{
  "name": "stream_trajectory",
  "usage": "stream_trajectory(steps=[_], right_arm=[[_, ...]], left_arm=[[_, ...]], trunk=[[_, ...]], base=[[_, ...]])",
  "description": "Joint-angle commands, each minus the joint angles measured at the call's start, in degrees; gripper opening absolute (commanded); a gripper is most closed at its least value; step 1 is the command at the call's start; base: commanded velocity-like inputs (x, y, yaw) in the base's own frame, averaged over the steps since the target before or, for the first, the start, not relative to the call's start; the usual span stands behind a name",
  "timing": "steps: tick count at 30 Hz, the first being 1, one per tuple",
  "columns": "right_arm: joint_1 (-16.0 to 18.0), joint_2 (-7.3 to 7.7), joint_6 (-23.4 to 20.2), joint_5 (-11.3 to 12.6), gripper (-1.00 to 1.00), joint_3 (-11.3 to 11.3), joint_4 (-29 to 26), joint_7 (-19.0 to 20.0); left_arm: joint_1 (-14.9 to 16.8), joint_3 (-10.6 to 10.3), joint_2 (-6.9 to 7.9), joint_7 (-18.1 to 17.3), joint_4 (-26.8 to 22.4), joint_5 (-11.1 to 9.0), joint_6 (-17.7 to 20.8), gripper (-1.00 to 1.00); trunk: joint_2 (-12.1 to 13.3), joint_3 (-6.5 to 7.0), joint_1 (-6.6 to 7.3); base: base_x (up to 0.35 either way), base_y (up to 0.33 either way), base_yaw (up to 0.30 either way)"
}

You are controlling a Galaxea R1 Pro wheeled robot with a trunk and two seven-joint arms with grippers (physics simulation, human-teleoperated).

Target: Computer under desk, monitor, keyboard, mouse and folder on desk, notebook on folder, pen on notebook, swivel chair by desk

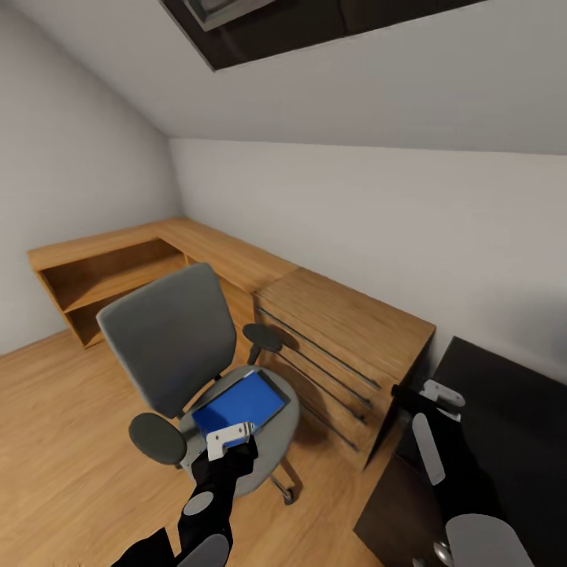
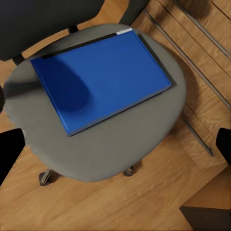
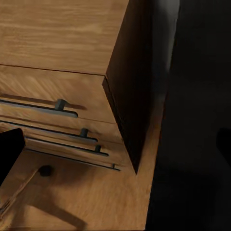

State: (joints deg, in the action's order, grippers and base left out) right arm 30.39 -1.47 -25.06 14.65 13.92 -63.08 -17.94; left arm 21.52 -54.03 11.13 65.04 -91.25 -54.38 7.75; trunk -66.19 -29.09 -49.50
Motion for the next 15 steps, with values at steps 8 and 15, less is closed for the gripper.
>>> stream_trajectory(steps=[8, 15], right_arm=[[0.0, -0.09, -0.1, 0.6, 1.0, -0.3, -0.1, -0.4], [0.0, -0.44, -0.1, 0.6, 1.0, -0.6, -0.1, -0.4]], left_arm=[[0.1, -0.1, 0.03, 0.3, -0.1, 0.0, 0.6, 1.0], [0.1, -0.1, 0.03, 0.3, -0.1, 0.0, 0.6, 1.0]], trunk=[[0.0, 0.16, 0.0], [0.0, 0.69, 0.0]], base=[[0.0, 0.0, 0.244], [0.0, 0.0, 0.138]])
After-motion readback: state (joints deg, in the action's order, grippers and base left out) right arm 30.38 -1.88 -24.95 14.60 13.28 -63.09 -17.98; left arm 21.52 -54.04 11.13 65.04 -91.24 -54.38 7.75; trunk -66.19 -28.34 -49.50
